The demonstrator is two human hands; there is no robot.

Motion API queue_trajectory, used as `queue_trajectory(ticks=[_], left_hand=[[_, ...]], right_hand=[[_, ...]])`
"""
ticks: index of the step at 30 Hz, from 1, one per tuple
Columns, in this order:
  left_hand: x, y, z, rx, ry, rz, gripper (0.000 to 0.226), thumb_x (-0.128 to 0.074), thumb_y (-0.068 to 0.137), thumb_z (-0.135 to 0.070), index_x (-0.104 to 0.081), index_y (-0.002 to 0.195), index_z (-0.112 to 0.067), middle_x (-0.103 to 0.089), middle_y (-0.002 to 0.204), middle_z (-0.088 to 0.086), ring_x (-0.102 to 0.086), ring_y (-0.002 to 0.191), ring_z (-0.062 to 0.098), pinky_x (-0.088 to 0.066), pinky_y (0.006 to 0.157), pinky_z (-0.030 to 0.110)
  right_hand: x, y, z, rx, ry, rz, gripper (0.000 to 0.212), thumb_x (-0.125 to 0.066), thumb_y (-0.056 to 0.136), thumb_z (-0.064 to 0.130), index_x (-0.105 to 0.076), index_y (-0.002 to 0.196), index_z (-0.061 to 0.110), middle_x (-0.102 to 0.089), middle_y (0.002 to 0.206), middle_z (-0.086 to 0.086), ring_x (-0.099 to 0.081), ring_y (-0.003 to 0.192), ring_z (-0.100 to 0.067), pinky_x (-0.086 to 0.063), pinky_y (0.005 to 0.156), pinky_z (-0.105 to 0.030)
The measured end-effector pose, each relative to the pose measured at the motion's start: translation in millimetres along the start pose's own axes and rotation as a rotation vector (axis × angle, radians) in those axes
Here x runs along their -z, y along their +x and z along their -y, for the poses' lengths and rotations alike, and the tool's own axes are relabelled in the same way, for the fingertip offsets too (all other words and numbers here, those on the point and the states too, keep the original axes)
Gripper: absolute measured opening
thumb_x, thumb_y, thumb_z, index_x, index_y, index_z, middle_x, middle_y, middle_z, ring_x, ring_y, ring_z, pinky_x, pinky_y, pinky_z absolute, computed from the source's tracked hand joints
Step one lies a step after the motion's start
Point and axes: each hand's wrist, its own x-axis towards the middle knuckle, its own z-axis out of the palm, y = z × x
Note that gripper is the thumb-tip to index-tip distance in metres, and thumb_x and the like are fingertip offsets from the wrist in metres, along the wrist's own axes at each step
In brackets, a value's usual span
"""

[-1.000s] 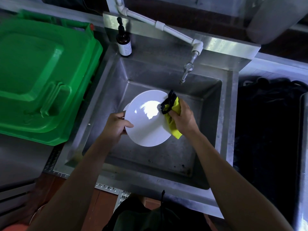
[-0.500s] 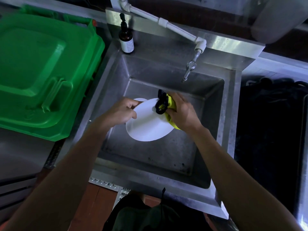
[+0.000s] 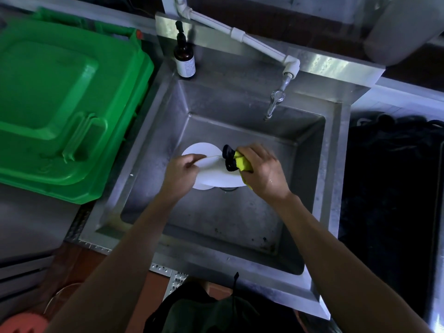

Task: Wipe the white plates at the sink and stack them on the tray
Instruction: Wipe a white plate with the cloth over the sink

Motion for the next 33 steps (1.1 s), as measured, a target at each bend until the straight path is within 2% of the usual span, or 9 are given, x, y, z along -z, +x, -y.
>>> queue_trajectory(ticks=[2, 4, 7, 11, 16, 20, 25, 30, 33], left_hand=[[-2.0, -5.7, 14.2, 0.237, -0.198, -0.117, 0.029, -0.058, 0.091, -0.005, -0.074, 0.114, -0.013, -0.074, 0.118, 0.007, -0.068, 0.109, 0.026, -0.053, 0.092, 0.033], [-4.8, -12.3, 21.4, 0.563, -0.553, -0.09, 0.02, -0.059, 0.098, -0.023, -0.069, 0.111, -0.011, -0.072, 0.12, 0.015, -0.071, 0.098, 0.03, -0.056, 0.085, 0.041], [-12.4, -13.8, 22.5, 0.759, -0.869, 0.109, 0.056, -0.061, 0.095, -0.054, -0.06, 0.117, -0.003, -0.076, 0.108, 0.015, -0.075, 0.095, 0.036, -0.06, 0.079, 0.049], [-22.6, -6.5, 3.5, 0.745, -1.071, 0.163, 0.072, -0.067, 0.086, -0.063, -0.053, 0.118, -0.001, -0.076, 0.104, 0.019, -0.073, 0.096, 0.045, -0.061, 0.071, 0.055], [-25.5, -3.2, -16.1, 0.749, -1.176, 0.101, 0.041, -0.06, 0.096, -0.018, -0.051, 0.13, 0.004, -0.075, 0.099, 0.026, -0.076, 0.086, 0.041, -0.062, 0.061, 0.045], [-29.9, -6.4, -20.2, 0.742, -1.266, 0.018, 0.039, -0.052, 0.099, -0.005, -0.046, 0.135, 0.006, -0.072, 0.103, 0.029, -0.076, 0.082, 0.039, -0.063, 0.063, 0.046], [-29.3, -5.3, -17.8, 0.71, -1.254, -0.044, 0.042, -0.05, 0.1, 0.0, -0.042, 0.141, 0.008, -0.06, 0.131, 0.03, -0.07, 0.097, 0.038, -0.062, 0.056, 0.045], [-27.1, -3.1, -13.4, 0.656, -1.234, -0.105, 0.037, -0.055, 0.099, 0.001, -0.051, 0.135, 0.003, -0.061, 0.131, 0.026, -0.066, 0.109, 0.039, -0.061, 0.057, 0.046], [-25.9, -1.6, -7.7, 0.637, -1.172, -0.121, 0.038, -0.059, 0.1, -0.006, -0.051, 0.136, 0.002, -0.06, 0.133, 0.025, -0.063, 0.113, 0.039, -0.062, 0.059, 0.044]], right_hand=[[-2.5, -4.0, -3.9, 0.009, -0.009, -0.065, 0.04, -0.05, 0.075, 0.016, -0.069, 0.109, 0.009, -0.067, 0.1, -0.007, -0.061, 0.088, -0.035, -0.052, 0.074, -0.042], [-5.1, -7.4, -7.9, 0.021, -0.023, -0.118, 0.036, -0.053, 0.077, 0.014, -0.068, 0.11, 0.009, -0.066, 0.1, -0.007, -0.059, 0.088, -0.033, -0.05, 0.075, -0.042], [-9.7, -10.1, -10.9, 0.065, -0.046, -0.162, 0.037, -0.059, 0.075, 0.007, -0.064, 0.112, 0.012, -0.065, 0.104, -0.005, -0.056, 0.09, -0.029, -0.047, 0.076, -0.042], [-15.3, -15.9, -9.1, 0.123, -0.035, -0.178, 0.045, -0.065, 0.072, 0.001, -0.059, 0.115, 0.014, -0.063, 0.107, -0.006, -0.055, 0.091, -0.027, -0.044, 0.078, -0.039], [-18.1, -28.1, -9.4, 0.134, -0.043, -0.173, 0.052, -0.073, 0.069, -0.003, -0.061, 0.116, 0.013, -0.063, 0.108, -0.006, -0.055, 0.093, -0.027, -0.041, 0.083, -0.036], [-16.9, -36.8, -13.0, 0.112, -0.022, -0.087, 0.058, -0.073, 0.067, -0.005, -0.059, 0.121, 0.014, -0.062, 0.112, -0.006, -0.055, 0.1, -0.027, -0.042, 0.084, -0.038], [-13.8, -43.6, -9.8, 0.095, 0.008, 0.043, 0.041, -0.057, 0.082, 0.01, -0.066, 0.123, 0.008, -0.065, 0.117, -0.008, -0.058, 0.105, -0.032, -0.048, 0.083, -0.047], [-11.5, -49.6, -2.1, 0.055, 0.081, 0.126, 0.05, -0.06, 0.078, 0.004, -0.065, 0.128, 0.007, -0.064, 0.124, -0.009, -0.059, 0.111, -0.033, -0.048, 0.09, -0.048], [-9.9, -43.2, 6.5, -0.127, 0.24, 0.124, 0.063, -0.064, 0.069, -0.007, -0.063, 0.129, 0.01, -0.062, 0.126, -0.006, -0.056, 0.113, -0.029, -0.047, 0.096, -0.041]])
